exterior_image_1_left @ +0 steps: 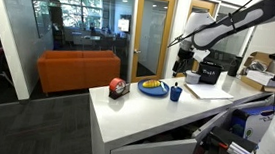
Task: Move the blue cup to the left
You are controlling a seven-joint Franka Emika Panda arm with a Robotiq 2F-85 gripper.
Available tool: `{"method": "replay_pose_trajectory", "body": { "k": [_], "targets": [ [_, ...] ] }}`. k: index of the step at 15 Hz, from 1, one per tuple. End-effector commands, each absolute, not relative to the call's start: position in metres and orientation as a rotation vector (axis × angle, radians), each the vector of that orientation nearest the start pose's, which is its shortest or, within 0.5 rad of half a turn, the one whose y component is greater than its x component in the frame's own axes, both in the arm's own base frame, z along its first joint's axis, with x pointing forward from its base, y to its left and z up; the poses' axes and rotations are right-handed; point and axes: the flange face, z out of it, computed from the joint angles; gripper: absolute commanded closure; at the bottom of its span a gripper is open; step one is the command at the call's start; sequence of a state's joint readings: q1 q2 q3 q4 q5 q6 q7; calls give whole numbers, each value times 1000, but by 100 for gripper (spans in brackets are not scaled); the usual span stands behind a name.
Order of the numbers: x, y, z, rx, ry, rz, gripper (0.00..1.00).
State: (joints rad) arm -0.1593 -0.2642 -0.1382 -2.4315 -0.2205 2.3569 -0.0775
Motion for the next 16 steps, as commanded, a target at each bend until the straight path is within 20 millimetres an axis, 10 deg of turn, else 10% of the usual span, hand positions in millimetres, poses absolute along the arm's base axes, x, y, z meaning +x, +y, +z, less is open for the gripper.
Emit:
{"method": "replay_pose_trajectory", "body": {
  "k": [1, 16],
  "targets": [
    [447, -141, 423, -3294, 127, -265, 0],
    [459, -136, 428, -3275, 126, -317, 0]
  ]
}}
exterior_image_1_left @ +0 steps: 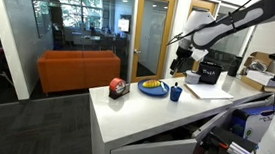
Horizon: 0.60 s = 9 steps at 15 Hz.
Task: Move the blue cup to the left
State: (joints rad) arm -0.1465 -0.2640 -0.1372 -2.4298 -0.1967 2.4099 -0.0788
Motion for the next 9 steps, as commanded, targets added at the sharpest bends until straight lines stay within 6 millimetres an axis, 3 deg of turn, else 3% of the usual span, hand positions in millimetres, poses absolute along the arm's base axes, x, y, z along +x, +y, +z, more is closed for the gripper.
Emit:
{"method": "replay_pose_trajectory", "body": {
  "k": [1, 9],
  "targets": [
    [460, -136, 425, -3280, 129, -253, 0],
    [478, -138, 413, -3271, 108, -216, 0]
  ]
}}
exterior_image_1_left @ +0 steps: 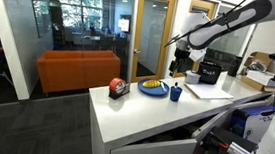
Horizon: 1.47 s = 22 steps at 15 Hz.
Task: Move the blue cup to the left
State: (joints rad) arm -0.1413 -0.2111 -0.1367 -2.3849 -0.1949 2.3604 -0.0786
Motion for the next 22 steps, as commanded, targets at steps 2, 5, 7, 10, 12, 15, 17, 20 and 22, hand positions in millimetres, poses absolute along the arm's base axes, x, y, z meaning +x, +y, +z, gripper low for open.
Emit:
{"method": "replay_pose_trajectory", "body": {
  "k": [2, 5, 7, 10, 12, 15, 17, 20, 22],
  "targets": [
    [483, -139, 396, -3276, 130, -126, 0],
    [487, -143, 369, -3281, 157, -2, 0],
    [488, -145, 354, -3279, 183, 86, 0],
    [488, -148, 340, -3265, 221, 223, 0],
    [488, -150, 334, -3254, 235, 288, 0],
    [487, -149, 328, -3240, 240, 366, 0],
    [485, -146, 324, -3226, 217, 387, 0],
    [485, -142, 319, -3219, 171, 372, 0],
    [485, -138, 315, -3213, 129, 357, 0]
  ]
}}
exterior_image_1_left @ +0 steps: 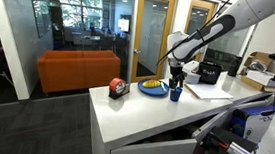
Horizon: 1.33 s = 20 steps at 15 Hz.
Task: Move the blue cup to the left
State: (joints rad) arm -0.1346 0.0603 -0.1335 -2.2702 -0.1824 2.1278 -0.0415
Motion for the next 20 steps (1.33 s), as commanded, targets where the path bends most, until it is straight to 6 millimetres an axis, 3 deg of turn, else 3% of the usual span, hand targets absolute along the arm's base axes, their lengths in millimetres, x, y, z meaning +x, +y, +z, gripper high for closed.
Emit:
{"method": "replay_pose_trajectory", "body": {
  "k": [1, 8, 20],
  "targets": [
    [485, -135, 314, -3205, 98, 338, 0],
    [484, -131, 306, -3158, -139, 164, 0],
    [477, -152, 292, -3145, -241, 10, 0]
  ]
}}
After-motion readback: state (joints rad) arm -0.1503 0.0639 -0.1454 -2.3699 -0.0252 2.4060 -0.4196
